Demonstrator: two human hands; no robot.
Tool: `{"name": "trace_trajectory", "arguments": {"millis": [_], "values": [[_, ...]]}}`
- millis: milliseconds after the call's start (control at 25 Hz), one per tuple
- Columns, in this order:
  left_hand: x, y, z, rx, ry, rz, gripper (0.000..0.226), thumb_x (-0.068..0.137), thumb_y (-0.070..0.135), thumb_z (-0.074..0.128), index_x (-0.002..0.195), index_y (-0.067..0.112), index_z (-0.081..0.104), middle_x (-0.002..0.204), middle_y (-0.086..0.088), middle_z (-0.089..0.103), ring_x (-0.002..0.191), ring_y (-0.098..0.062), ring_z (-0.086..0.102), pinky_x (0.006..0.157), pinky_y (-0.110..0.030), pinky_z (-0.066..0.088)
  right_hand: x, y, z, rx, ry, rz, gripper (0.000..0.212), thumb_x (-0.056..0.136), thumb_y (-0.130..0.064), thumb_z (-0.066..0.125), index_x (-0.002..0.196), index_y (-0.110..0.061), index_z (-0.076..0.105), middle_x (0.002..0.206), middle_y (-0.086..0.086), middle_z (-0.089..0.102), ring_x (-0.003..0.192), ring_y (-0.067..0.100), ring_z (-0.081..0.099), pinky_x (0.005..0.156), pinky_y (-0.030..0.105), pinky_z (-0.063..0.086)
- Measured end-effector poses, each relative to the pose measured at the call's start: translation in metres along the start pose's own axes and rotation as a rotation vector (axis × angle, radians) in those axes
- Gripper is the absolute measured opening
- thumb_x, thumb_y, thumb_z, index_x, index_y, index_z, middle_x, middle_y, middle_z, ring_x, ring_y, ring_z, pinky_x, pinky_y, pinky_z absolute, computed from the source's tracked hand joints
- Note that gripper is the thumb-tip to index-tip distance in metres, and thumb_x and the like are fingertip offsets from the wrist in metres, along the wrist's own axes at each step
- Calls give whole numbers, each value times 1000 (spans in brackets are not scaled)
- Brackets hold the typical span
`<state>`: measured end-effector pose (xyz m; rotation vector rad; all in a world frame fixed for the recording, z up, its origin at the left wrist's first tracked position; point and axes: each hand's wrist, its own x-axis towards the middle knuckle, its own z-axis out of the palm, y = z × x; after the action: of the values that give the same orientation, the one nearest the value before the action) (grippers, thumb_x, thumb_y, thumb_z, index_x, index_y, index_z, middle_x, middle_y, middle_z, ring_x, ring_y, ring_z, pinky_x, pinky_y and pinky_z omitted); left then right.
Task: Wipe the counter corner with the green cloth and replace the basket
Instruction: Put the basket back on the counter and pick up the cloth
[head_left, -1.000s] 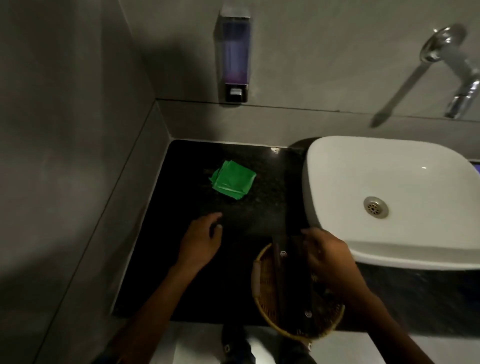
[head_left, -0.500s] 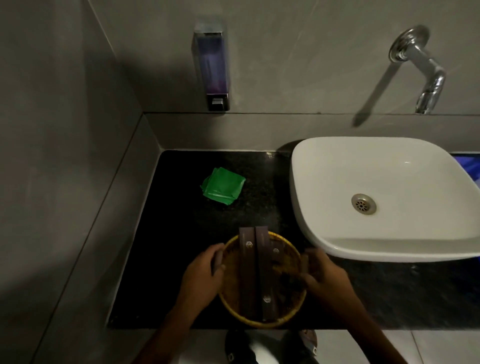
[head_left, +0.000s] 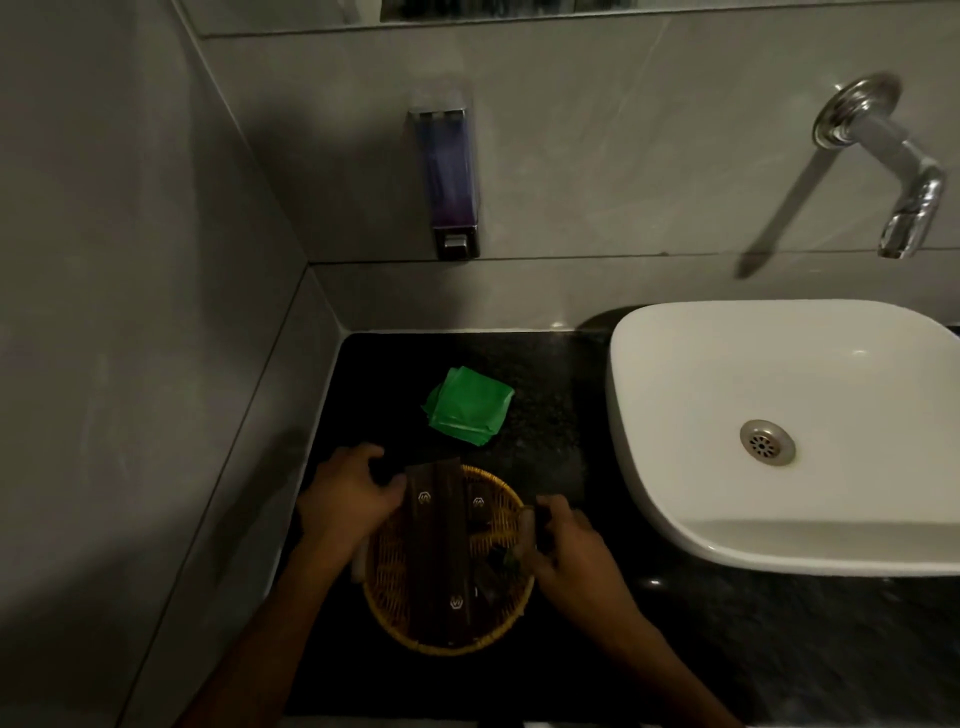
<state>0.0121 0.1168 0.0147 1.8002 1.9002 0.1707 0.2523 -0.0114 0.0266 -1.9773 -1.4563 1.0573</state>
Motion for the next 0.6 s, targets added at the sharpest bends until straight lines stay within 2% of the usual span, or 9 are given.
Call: {"name": "trace_trajectory", "arguments": {"millis": [120, 200, 280, 320, 440, 520, 600], "values": [[60, 51, 2, -86, -25, 67, 46, 82, 41, 66, 124, 23, 58, 127, -8, 64, 114, -29, 61, 95, -43, 51, -11, 6, -20, -23, 44, -26, 42, 87, -38, 61, 126, -32, 44, 108, -10, 50, 87, 11, 63, 77, 34, 53], [101, 77, 13, -217, -135, 25, 65, 84, 34, 69, 140, 16, 42, 140, -16, 53, 125, -34, 53, 104, -45, 45, -19, 9, -37, -31, 98, -70, 36, 87, -31, 64, 121, -30, 52, 106, -10, 54, 89, 8, 61, 82, 32, 52], [131, 91, 31, -350, -208, -100, 87, 80, 26, 77, 148, 8, 26, 147, -22, 43, 130, -37, 47, 108, -48, 42, -29, 13, -54, -36, 178, -115, 28, 87, -26, 65, 113, -30, 57, 104, -11, 59, 95, 6, 61, 84, 28, 51], [142, 95, 37, -400, -221, -169, 87, 76, 22, 80, 145, 3, 31, 144, -24, 45, 128, -39, 50, 107, -49, 43, -34, 16, -63, -20, 218, -112, 26, 87, -25, 65, 111, -32, 58, 103, -13, 61, 95, 4, 61, 83, 28, 51], [156, 98, 43, -541, -293, -239, 59, 69, 11, 84, 120, -7, 59, 125, -29, 62, 111, -42, 62, 97, -51, 51, -45, 26, -84, 71, 286, -102, 24, 88, -23, 64, 109, -33, 59, 100, -12, 64, 93, 4, 63, 78, 28, 55], [146, 104, 36, -441, -281, -153, 58, 67, 15, 86, 117, -2, 62, 121, -22, 63, 108, -40, 62, 94, -50, 53, -44, 31, -95, 111, 290, -137, 22, 88, -20, 64, 107, -30, 61, 98, -9, 64, 91, 7, 64, 78, 26, 55], [117, 121, 26, -303, -210, -34, 58, 67, 23, 87, 115, 6, 60, 114, -14, 60, 100, -32, 61, 84, -41, 54, -40, 33, -108, 151, 256, -186, 19, 88, -17, 64, 103, -30, 62, 96, -11, 62, 90, 7, 62, 75, 18, 52]]}}
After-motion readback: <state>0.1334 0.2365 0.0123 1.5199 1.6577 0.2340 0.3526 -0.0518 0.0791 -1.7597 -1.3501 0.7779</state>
